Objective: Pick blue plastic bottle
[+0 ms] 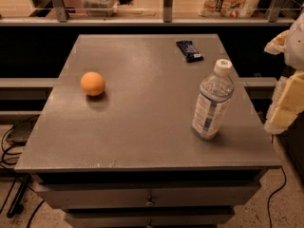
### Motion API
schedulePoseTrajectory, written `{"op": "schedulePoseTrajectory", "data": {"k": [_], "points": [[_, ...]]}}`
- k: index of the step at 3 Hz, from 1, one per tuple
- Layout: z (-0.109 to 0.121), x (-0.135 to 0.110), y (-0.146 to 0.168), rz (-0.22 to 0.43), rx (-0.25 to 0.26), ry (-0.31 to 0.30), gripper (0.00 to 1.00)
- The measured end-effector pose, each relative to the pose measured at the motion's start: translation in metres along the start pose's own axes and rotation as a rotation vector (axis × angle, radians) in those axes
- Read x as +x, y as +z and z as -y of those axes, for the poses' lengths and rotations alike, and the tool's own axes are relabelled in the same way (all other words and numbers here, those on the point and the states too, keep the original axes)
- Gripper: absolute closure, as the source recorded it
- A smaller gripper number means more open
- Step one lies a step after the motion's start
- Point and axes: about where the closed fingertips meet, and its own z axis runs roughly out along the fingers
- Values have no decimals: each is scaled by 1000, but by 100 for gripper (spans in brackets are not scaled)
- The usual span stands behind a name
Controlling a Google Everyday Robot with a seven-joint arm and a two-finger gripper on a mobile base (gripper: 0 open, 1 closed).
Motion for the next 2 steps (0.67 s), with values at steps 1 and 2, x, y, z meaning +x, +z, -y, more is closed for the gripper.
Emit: {"op": "schedulePoseTrajectory", "data": {"k": [1,2], "points": [[0,0,0,3,1,0,0],[0,-3,-2,28,11,-4,0]]}}
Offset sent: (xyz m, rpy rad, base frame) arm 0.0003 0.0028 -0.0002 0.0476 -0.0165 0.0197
